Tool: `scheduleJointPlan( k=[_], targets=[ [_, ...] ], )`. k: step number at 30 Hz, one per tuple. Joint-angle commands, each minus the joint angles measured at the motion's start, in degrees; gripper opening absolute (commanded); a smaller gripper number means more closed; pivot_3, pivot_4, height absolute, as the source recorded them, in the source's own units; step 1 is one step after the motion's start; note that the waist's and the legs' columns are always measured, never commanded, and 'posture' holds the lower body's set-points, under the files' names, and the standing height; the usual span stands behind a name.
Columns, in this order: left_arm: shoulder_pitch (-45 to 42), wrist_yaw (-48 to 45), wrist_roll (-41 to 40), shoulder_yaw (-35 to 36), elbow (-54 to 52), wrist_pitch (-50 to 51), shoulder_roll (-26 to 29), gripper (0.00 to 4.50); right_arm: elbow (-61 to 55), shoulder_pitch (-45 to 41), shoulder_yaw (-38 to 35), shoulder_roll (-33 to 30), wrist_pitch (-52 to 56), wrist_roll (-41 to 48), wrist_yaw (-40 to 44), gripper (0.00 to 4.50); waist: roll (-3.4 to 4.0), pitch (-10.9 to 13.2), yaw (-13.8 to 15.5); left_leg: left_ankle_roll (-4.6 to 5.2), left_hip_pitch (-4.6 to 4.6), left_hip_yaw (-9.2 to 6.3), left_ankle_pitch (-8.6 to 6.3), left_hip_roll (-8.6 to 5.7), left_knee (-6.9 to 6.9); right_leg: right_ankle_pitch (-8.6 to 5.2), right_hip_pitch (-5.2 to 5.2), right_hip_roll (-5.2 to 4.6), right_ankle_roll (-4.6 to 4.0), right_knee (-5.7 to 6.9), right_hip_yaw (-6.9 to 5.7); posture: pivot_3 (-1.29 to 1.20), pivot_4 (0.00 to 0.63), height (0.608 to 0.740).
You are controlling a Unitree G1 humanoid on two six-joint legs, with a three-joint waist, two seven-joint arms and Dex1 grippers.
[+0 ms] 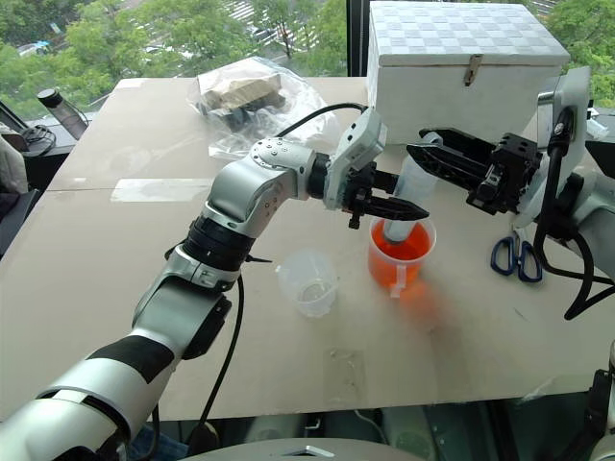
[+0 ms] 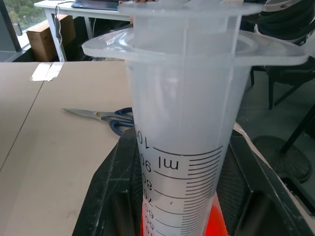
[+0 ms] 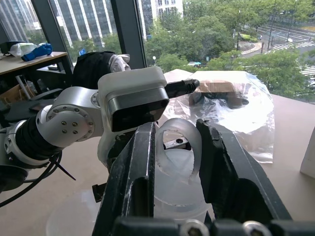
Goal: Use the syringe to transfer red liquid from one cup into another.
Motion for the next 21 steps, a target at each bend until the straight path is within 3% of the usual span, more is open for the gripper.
scheduleJointPlan(
  k=[1, 21],
  targets=[
    [0.21, -0.66, -0.52, 0.9, -2.65, -1.12, -0.33, 1.35, 0.66, -2.08, -2.31, 0.0, -1.12, 2.59, -1.37, 0.96, 0.0, 0.0, -0.01, 0.0, 0.0, 0.0, 0.0, 0.0, 0.0, 0.0, 0.0, 0.0, 0.0, 0.0, 0.0, 0.0, 0.15, 0.74],
    [1.85, -2.21, 1.23, -0.61, -1.49, -2.54, -0.47, 1.35, 4.27, -5.36, -4.51, -0.55, -2.81, 7.11, -5.25, 0.96, 0.0, 0.0, 0.01, 0.0, 0.0, 0.0, 0.0, 0.0, 0.01, 0.0, 0.0, 0.0, 0.0, 0.02, 0.0, 0.0, 0.15, 0.74]
  ],
)
